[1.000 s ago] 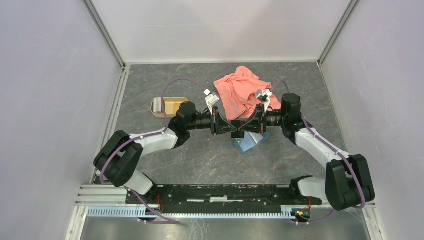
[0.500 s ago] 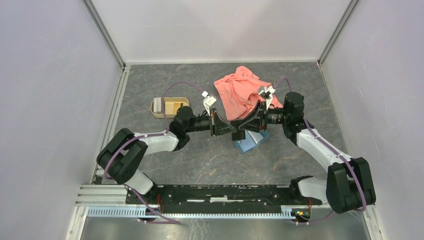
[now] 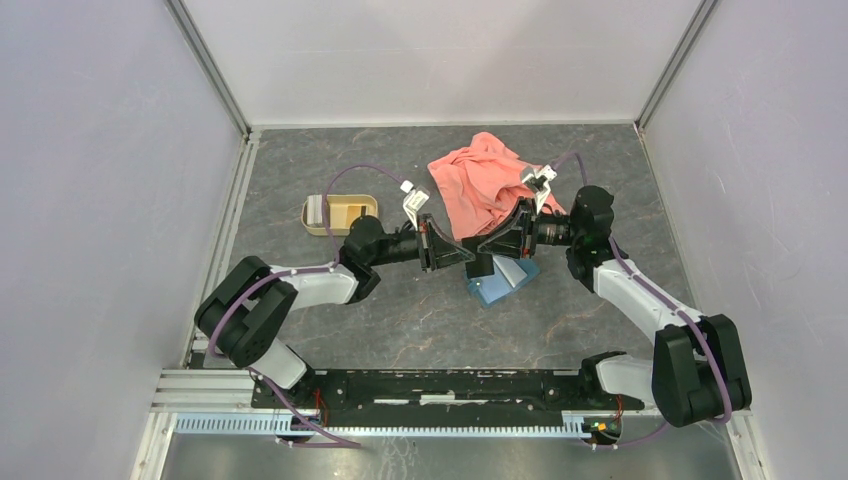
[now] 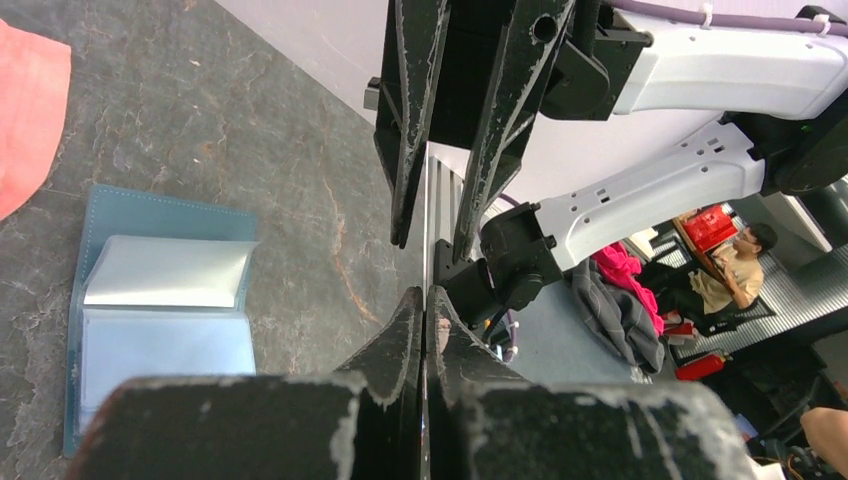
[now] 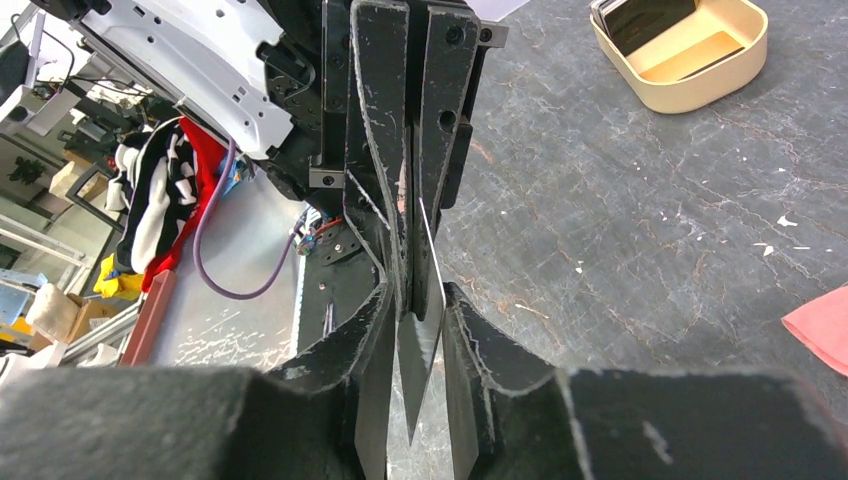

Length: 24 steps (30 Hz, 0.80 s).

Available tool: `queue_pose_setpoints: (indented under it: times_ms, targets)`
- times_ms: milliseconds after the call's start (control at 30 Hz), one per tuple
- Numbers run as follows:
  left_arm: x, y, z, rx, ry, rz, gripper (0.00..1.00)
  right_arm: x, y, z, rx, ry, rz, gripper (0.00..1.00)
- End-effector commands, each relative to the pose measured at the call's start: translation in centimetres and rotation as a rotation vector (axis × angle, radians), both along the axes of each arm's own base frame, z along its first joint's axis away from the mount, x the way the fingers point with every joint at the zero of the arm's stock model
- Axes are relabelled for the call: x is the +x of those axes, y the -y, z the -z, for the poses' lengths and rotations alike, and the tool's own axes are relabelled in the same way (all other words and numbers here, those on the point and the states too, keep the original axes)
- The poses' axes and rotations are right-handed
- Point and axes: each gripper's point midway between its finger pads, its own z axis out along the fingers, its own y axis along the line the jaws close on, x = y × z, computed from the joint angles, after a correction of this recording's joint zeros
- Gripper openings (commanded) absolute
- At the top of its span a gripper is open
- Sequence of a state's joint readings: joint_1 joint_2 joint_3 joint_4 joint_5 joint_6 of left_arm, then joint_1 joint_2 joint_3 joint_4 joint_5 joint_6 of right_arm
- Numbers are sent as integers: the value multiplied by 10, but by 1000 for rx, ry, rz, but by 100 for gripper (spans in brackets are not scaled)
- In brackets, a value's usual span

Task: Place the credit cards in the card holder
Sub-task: Pick up the credit card from the storage box.

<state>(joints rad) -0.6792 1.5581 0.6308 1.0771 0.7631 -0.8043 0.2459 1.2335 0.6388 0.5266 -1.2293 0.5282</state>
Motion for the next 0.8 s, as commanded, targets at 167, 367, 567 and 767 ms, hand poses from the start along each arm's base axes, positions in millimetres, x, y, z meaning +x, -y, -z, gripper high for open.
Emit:
queue_pose_setpoints:
  times_ms: [167,367,567,767]
  targets:
    - [4,-1,-14,-83,1,-44,2,1,2,-7,15,34,10,20]
    - [11,-5,-9,-63,-4,-97,16,12,7,2,-32,72,51,0]
    - [44,-28,21,165,42,-322,63,44,31,35,-233,146,207,0]
    - [40,-33,39,201,-10,-331,72,64,47,84,-393,79,296,0]
